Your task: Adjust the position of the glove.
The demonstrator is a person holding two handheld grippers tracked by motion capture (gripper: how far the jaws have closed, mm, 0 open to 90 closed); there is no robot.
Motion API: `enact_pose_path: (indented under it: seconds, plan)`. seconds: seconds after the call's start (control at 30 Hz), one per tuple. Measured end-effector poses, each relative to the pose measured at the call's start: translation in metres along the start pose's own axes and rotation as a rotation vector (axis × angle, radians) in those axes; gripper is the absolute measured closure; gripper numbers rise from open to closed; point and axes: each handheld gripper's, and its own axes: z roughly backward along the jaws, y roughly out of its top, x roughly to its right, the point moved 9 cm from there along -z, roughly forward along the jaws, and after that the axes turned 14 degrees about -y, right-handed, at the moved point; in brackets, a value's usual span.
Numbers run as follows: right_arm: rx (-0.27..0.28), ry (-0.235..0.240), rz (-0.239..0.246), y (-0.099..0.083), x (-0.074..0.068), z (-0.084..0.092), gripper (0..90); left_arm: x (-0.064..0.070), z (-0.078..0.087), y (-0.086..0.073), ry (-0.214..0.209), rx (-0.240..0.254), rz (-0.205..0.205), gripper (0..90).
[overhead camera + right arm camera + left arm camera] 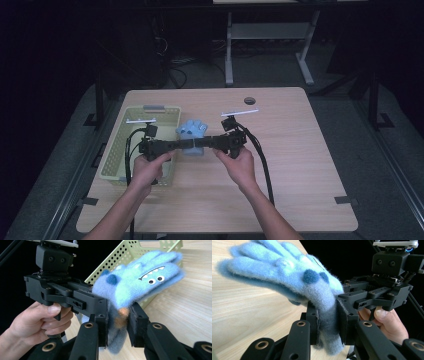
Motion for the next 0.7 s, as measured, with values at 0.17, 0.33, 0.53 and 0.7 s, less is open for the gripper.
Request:
enact_pose_path:
  seconds: [0.17, 0.33, 0.53, 0.7]
  plan:
    - [-0.001, 0.004, 0.012, 0.004, -0.005, -0.004, 72.3, 0.000, 0.007, 0.002, 0.000, 0.009, 0.008, 72.9]
    - [0.002, 0.009, 0.025, 0.008, -0.011, -0.011, 72.3, -0.001, 0.016, 0.005, 0.008, 0.015, 0.004, 72.9]
    - [-0.004, 0.023, 0.030, 0.011, -0.017, -0.019, 72.3, -0.003, 0.027, 0.006, 0.020, 0.018, 0.001, 73.2]
    - [-0.008, 0.029, 0.041, 0.015, -0.025, -0.027, 72.2, -0.003, 0.039, 0.009, 0.035, 0.029, -0.013, 73.4]
